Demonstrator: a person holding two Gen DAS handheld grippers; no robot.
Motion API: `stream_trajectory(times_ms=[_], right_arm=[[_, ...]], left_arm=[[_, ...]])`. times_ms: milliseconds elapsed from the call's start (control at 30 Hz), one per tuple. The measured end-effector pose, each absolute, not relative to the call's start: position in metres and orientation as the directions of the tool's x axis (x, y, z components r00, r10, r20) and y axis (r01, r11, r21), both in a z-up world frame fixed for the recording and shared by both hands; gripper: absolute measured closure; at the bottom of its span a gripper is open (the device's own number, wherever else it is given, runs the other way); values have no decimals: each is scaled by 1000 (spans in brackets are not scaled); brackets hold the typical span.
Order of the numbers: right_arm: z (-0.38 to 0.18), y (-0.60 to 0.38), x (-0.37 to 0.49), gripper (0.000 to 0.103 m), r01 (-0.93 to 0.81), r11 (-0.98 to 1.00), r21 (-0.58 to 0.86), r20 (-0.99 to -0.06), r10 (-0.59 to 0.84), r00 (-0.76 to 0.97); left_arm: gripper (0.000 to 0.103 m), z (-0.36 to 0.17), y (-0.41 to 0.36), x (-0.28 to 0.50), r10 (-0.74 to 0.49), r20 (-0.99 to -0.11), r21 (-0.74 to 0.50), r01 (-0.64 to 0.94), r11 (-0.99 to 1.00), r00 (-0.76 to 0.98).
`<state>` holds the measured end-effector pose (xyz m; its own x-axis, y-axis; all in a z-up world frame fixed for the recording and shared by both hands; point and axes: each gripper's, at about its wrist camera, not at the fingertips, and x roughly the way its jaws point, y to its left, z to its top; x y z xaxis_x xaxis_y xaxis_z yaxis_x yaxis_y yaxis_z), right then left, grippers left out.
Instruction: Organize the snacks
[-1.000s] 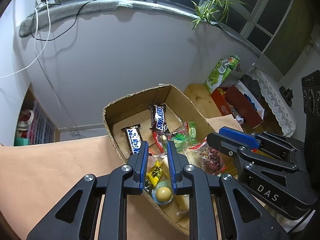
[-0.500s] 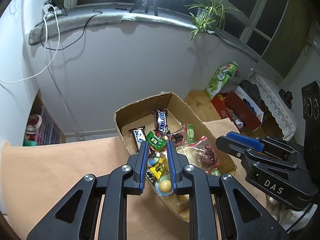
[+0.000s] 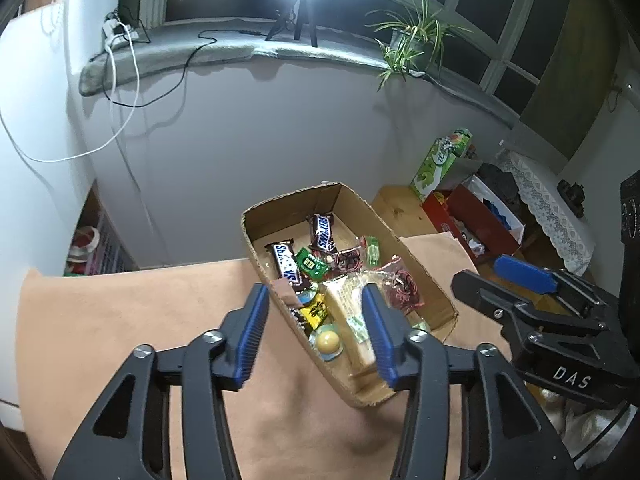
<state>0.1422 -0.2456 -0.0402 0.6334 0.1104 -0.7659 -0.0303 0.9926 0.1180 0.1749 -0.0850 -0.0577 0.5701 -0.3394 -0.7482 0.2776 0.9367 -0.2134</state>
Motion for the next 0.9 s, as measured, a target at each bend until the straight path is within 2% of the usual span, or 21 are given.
stream_trajectory(times_ms=[200, 900], right_arm=[[-36, -246, 132, 20, -25, 997, 74, -766, 73, 639], [-35, -249, 119, 20, -6, 996, 88, -765, 72, 639]], left_arm=[[43, -55, -80, 163, -313, -754, -196, 257, 946, 577], [43, -44, -79, 144, -274, -745, -154, 244, 958, 608]])
